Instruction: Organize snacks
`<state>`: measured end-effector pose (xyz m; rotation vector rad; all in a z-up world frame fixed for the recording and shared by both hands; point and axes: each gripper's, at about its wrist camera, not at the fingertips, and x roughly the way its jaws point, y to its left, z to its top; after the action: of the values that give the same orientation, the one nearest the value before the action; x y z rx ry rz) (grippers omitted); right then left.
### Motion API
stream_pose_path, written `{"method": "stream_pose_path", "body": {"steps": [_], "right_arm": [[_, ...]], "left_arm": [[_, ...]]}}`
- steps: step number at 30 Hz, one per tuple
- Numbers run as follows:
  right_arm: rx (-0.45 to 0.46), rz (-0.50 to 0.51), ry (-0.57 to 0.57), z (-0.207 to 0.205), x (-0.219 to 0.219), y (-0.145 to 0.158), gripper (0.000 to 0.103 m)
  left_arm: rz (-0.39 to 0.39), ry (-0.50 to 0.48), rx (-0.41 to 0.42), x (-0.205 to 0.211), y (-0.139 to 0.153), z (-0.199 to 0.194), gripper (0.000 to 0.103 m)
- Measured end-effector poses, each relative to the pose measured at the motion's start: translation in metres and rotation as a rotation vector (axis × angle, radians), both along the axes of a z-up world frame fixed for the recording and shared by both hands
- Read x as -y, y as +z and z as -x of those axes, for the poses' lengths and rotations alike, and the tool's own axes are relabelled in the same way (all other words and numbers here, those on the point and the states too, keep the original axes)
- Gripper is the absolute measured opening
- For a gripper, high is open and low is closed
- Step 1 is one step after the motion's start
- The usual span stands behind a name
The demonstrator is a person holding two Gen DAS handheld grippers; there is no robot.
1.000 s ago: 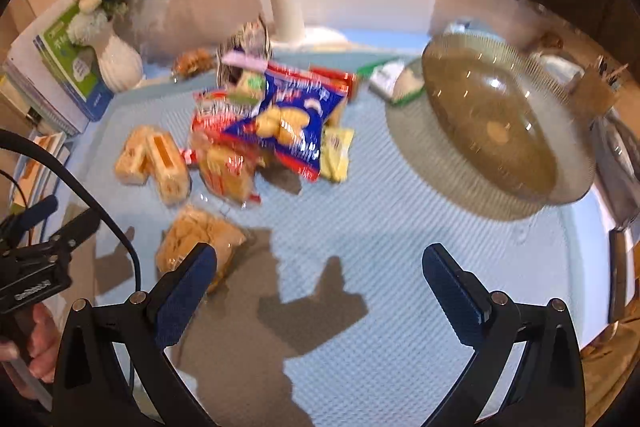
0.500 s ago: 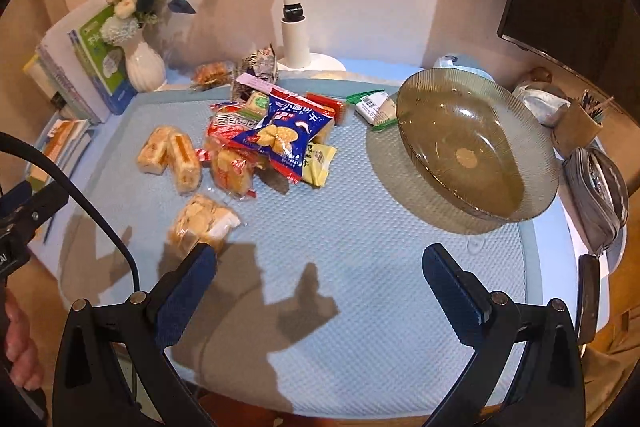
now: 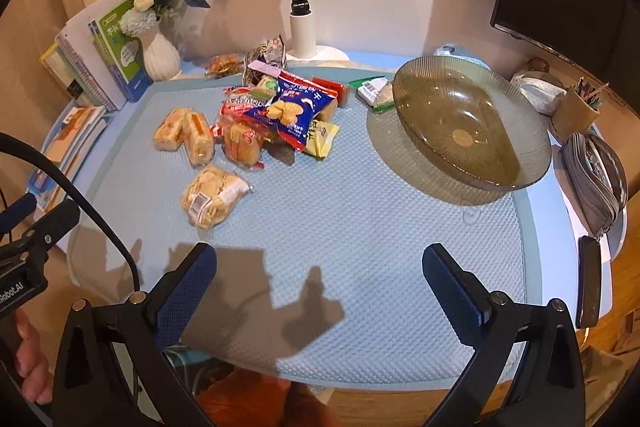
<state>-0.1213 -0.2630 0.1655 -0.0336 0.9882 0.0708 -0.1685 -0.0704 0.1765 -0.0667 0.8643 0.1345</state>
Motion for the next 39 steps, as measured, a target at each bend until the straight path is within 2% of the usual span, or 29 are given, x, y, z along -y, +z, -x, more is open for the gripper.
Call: {"method": "stream_pose_path", "body": {"steps": [8,13,17,31,39], "right_arm": [[-0.014,0.011,0.003,-0.012,-0.009,-0.008,0.103],[-0.012,0.022,-0.009,-0.032,-0.018,-0.007,0.103],[-0.027,0.027,-0.018,-0.051,-0.028,-0.011,0.103],[-0.065,0.03,0.0,-0.099,-0.066,-0.03,0.103],[-0.094,0.039,-0.016,-0.113,-0.083,-0.046,0.103]], "left_arm": [[0.014,0.003,-0.012,-0.012,-0.009,-0.011,0.101],[0.049,0.009,-0.017,-0.031,-0.009,-0.035,0.101],[0.04,0.009,-0.017,-0.047,-0.012,-0.055,0.101],[0.087,-0.027,-0.077,-0.09,-0.045,-0.14,0.101],[0.104,-0.027,-0.114,-0.11,-0.064,-0.16,0.101]]}}
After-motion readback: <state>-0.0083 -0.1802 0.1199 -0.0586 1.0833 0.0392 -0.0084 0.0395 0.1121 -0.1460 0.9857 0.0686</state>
